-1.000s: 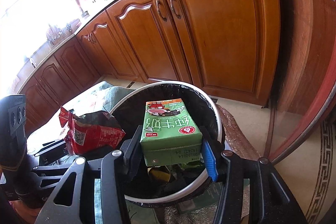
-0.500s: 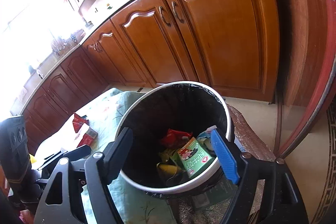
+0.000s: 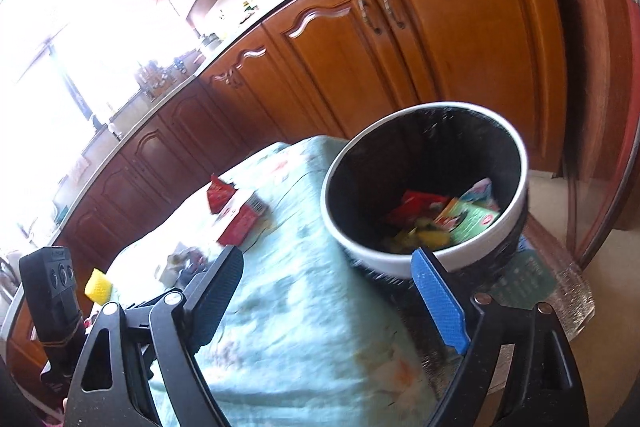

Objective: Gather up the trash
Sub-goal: 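Move both open grippers back to the foam block and crumpled paper, then grasp the white foam block with the left gripper while the right gripper grasps crumpled paper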

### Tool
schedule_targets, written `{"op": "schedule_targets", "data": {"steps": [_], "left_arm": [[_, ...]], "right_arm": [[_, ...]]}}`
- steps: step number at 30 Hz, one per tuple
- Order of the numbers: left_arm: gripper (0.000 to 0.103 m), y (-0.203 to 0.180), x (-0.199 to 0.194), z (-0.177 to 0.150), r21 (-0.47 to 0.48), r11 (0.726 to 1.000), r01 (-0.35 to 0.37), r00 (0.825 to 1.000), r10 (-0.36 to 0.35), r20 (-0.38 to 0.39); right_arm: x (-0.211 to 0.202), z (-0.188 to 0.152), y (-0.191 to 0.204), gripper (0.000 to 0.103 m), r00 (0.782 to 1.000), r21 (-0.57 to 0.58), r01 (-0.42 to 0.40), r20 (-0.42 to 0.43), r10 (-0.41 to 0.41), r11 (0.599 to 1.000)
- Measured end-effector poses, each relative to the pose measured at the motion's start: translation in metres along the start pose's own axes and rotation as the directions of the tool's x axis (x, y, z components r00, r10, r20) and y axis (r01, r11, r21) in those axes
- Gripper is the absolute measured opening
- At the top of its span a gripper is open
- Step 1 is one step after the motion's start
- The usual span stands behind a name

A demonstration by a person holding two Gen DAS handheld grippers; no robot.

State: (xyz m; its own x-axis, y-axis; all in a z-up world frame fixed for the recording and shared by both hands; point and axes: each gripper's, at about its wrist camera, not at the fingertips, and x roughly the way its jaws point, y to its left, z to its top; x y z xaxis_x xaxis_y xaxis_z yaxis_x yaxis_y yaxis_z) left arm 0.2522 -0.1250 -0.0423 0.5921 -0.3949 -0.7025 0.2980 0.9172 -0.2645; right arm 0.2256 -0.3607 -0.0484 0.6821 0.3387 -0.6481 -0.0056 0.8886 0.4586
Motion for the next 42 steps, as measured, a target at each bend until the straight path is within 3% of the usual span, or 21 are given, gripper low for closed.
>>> {"op": "schedule_targets", "data": {"steps": [10,19,29,35,42], "left_arm": [[0.077,0.059,-0.045,-0.032,-0.114,0.99,-0.079,0.997,0.079,0.0],[0.077,0.099,-0.065,-0.033,-0.186,0.973,-0.134,0.99,0.138,0.006],[0.077,0.13,-0.046,-0.02,-0.201,0.956,-0.212,0.977,0.213,-0.017],[0.077,0.143,-0.031,-0.001,-0.177,0.954,-0.24,0.97,0.243,-0.008],[0.076,0.158,0.007,0.021,-0.143,0.955,-0.262,0.965,0.261,-0.021]], "right_arm": [[0.027,-0.036,0.053,0.088,0.995,-0.063,-0.052,-0.089,0.046,0.997],[0.057,-0.049,0.083,0.088,0.986,-0.094,-0.08,-0.151,0.065,0.992],[0.077,-0.049,0.108,0.086,0.976,-0.125,-0.141,-0.182,0.117,0.982],[0.098,-0.045,0.123,0.062,0.968,-0.125,-0.164,-0.21,0.135,0.979],[0.135,-0.041,0.134,0.062,0.96,-0.099,-0.173,-0.241,0.145,0.98]]}}
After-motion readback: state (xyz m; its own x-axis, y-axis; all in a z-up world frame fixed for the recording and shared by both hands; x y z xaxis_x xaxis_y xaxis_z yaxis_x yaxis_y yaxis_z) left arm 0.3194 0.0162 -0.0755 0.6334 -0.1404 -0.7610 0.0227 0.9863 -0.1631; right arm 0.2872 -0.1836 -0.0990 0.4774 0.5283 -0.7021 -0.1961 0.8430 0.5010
